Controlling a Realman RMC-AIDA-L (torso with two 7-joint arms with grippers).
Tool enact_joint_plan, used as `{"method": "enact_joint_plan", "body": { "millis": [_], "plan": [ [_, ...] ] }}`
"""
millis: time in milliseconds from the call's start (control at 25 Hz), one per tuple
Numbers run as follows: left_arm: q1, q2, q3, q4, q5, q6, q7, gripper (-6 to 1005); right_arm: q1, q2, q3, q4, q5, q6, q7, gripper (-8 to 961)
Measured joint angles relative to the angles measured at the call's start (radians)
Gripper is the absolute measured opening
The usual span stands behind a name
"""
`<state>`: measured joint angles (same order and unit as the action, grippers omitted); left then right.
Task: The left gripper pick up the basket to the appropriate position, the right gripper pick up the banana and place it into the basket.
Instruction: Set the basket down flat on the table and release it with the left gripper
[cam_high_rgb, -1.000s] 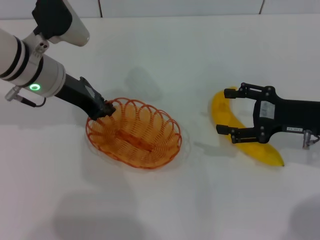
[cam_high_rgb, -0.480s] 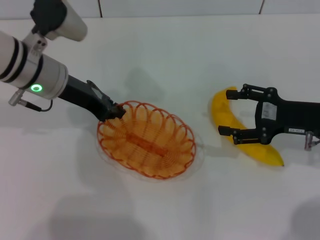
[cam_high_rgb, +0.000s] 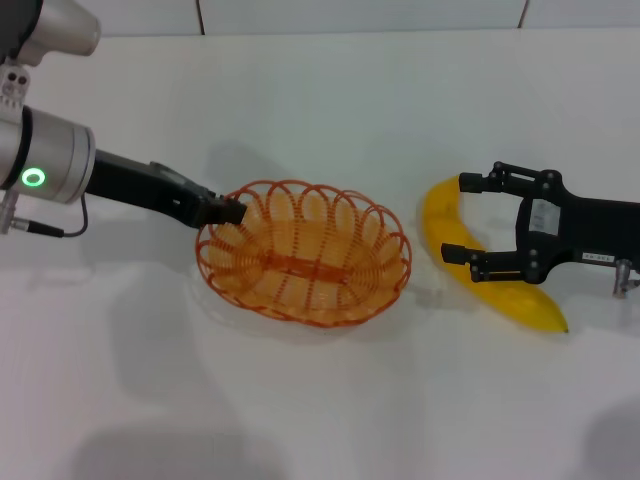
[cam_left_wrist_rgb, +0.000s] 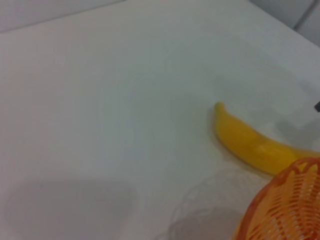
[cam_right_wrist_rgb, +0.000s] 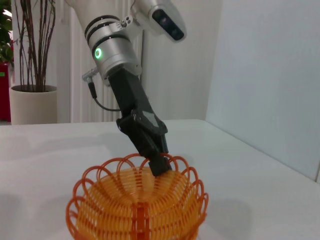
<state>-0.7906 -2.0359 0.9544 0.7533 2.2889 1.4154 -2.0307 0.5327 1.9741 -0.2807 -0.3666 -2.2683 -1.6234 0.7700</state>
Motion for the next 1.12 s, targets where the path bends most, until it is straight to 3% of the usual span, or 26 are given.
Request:
{"method": "enact_joint_plan", "body": {
  "millis": [480, 1120],
  "plan": [
    [-0.013, -0.006, 0.012, -0.075, 0.061, -0.181, -0.099, 100, 0.01, 0.003, 0.0, 0.0, 0.0, -0.001, 0.0, 889],
    [-0.053, -0.005, 0.011, -0.147, 0.078, -0.254, -0.116, 160, 0.01, 0.005, 0.0, 0.0, -0.001, -0.001, 0.0, 888]
  ]
}}
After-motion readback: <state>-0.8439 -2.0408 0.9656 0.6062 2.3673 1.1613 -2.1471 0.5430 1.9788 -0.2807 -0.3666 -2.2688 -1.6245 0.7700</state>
